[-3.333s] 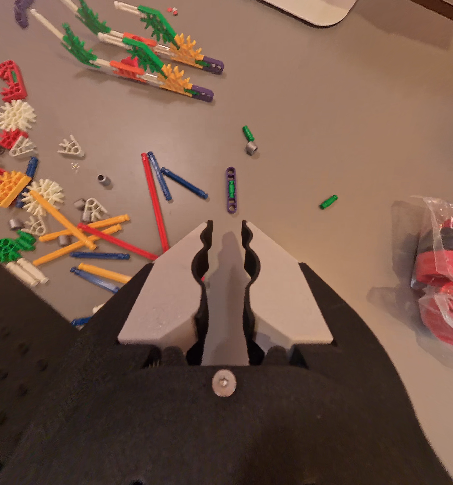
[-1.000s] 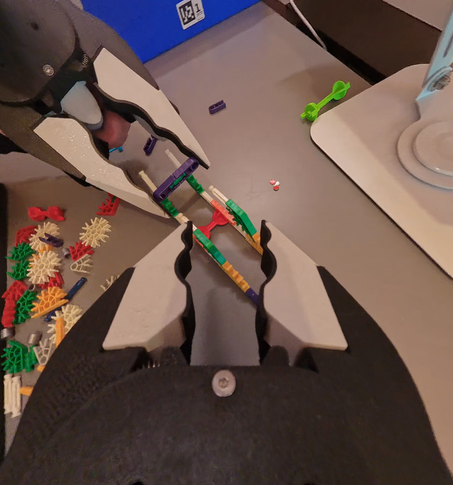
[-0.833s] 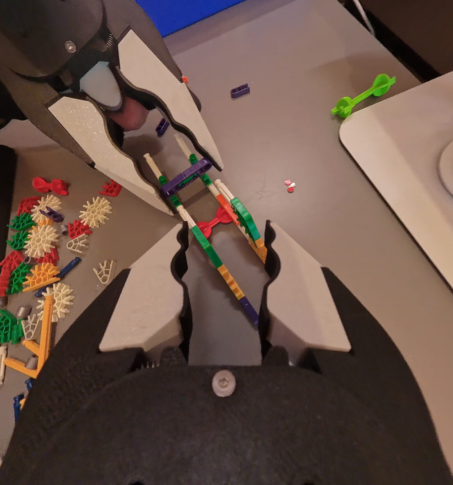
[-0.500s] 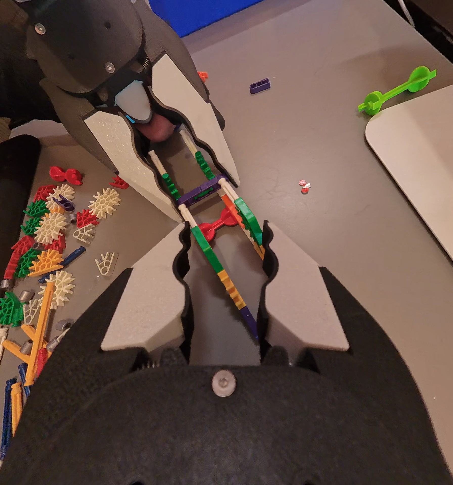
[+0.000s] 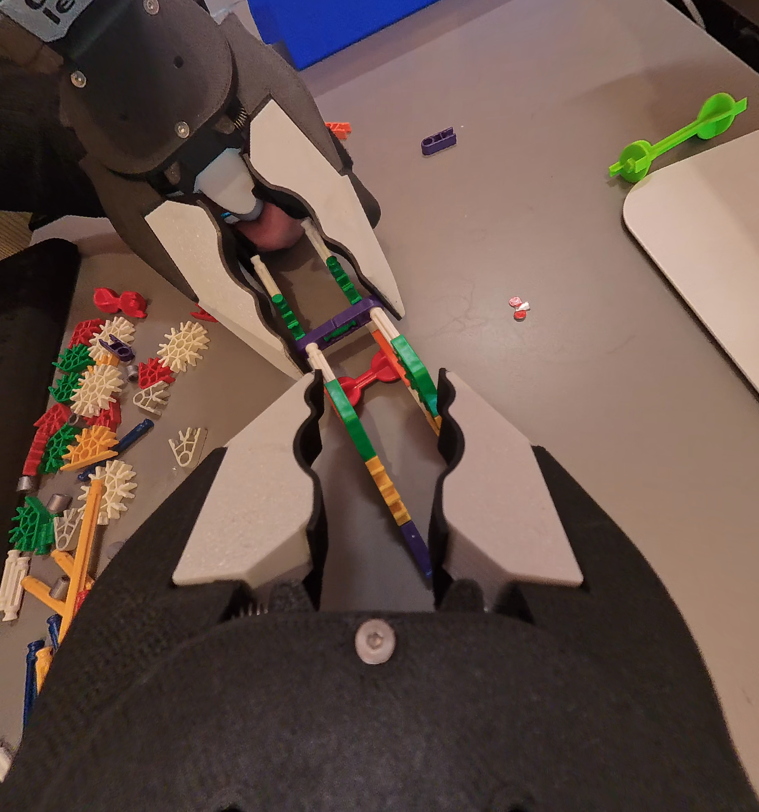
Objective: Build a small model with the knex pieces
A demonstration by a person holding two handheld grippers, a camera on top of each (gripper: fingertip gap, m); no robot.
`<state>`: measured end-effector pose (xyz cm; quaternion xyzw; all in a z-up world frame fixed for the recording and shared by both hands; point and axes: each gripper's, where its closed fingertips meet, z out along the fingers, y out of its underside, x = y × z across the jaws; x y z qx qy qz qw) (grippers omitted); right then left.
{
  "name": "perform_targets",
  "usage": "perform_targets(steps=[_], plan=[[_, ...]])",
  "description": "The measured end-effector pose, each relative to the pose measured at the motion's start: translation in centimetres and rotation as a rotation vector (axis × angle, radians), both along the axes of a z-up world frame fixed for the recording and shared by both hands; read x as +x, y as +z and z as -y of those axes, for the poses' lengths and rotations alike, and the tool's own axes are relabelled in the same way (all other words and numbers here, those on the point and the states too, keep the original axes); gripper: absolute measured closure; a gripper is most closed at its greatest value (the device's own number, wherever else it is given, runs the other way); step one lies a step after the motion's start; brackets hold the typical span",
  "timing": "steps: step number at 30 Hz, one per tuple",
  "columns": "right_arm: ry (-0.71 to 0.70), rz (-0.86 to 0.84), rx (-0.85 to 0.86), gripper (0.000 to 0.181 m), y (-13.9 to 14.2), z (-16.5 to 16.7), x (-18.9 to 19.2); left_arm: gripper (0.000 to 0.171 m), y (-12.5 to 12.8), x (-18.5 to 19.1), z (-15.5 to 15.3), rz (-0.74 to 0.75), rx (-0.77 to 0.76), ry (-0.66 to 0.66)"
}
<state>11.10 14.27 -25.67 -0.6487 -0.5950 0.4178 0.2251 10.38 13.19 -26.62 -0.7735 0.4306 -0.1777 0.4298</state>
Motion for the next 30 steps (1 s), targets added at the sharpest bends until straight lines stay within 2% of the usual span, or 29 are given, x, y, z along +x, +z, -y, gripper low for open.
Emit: perform_targets(steps=[6,11,30], plan=[[0.025,0.005,-0.002,0.129,-0.1,0.3,0.1,0.122,0.0,0.1,0.1,0.004,-0.011,-0.019],[0.073,0.083,0.018,0.125,-1.2,1.0,0.2,0.123,0.0,0.6,0.2,0.017,-0.026,-0.047],[0.071,0.091,0.036,0.128,-1.4,1.0,0.4,0.122,0.2,0.8,0.2,0.053,-0.076,-0.073]])
